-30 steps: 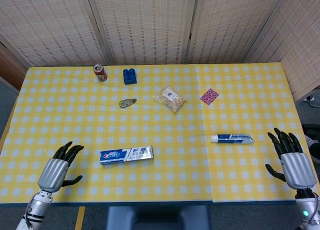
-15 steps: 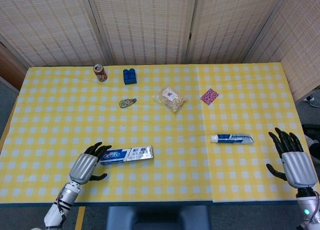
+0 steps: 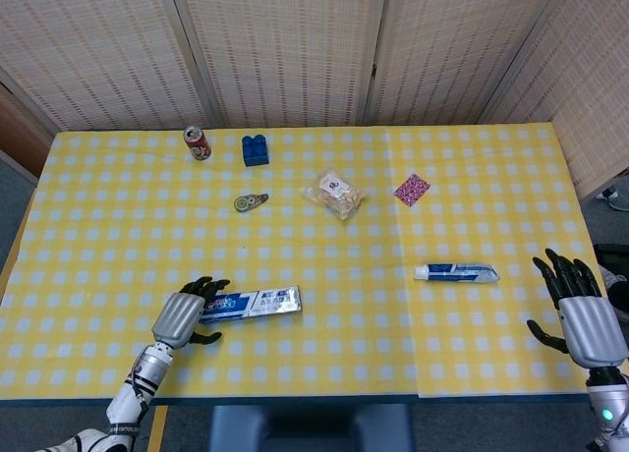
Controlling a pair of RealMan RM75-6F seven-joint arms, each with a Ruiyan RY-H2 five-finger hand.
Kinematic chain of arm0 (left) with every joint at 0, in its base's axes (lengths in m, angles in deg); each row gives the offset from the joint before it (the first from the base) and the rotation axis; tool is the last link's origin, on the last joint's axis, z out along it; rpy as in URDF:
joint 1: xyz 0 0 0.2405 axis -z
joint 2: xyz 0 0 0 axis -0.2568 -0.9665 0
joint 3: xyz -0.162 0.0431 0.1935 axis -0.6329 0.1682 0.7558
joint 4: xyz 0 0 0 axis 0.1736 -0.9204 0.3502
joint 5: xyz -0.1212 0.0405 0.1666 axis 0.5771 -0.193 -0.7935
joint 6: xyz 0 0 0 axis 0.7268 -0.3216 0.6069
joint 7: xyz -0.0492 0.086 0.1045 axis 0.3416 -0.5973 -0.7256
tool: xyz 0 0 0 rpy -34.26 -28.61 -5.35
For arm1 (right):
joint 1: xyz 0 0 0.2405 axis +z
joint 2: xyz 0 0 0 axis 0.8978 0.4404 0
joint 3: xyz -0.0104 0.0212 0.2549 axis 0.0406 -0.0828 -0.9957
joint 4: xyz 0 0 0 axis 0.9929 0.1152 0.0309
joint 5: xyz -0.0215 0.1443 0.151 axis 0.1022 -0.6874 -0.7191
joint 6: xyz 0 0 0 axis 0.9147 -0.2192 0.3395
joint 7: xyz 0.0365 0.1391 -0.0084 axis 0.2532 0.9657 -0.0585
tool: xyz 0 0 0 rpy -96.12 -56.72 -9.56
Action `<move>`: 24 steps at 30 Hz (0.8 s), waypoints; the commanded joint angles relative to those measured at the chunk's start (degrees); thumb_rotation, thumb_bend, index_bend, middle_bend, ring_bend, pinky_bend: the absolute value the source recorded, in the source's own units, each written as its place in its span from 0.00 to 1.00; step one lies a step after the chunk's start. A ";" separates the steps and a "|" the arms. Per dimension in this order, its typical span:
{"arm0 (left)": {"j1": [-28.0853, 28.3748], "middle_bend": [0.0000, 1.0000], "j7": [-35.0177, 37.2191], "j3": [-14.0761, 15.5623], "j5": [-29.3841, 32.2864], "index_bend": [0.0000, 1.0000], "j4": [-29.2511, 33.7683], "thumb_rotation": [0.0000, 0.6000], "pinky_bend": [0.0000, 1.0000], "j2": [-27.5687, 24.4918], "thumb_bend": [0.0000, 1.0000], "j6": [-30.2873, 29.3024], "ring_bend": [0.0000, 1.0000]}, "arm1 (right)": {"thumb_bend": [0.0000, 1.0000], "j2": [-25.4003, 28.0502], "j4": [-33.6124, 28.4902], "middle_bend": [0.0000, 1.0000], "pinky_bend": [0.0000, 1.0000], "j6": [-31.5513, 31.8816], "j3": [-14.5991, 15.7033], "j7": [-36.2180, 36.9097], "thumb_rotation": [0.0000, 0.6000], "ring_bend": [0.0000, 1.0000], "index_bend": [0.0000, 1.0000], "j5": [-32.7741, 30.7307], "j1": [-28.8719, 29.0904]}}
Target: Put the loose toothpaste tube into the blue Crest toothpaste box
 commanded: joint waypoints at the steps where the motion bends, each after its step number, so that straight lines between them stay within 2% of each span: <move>1: 0.68 0.30 0.73 -0.21 0.77 0.21 -0.94 1.00 0.27 0.62 0.20 0.74 0.19 | 0.27 0.18 0.07 0.00 0.00 0.11 -0.15 0.38 1.00 0.00 0.00 -0.17 -0.06; 7: 1.86 0.36 2.89 -0.34 1.88 0.33 -2.25 1.00 0.33 1.46 0.20 2.38 0.25 | 0.27 0.19 0.05 0.00 0.00 0.48 0.00 0.36 1.00 0.00 0.00 0.21 -0.21; 15: 3.22 0.37 4.38 -0.79 2.30 0.35 -4.40 1.00 0.35 2.59 0.20 2.79 0.26 | 0.27 0.03 -0.01 0.00 0.00 0.32 0.02 -0.09 1.00 0.00 0.00 0.08 -0.18; 24: 4.31 0.46 5.09 -0.72 3.32 0.41 -6.57 1.00 0.43 4.06 0.20 3.77 0.34 | 0.27 0.01 -0.02 0.00 0.00 0.73 -0.11 -0.12 1.00 0.00 0.00 -0.01 -0.36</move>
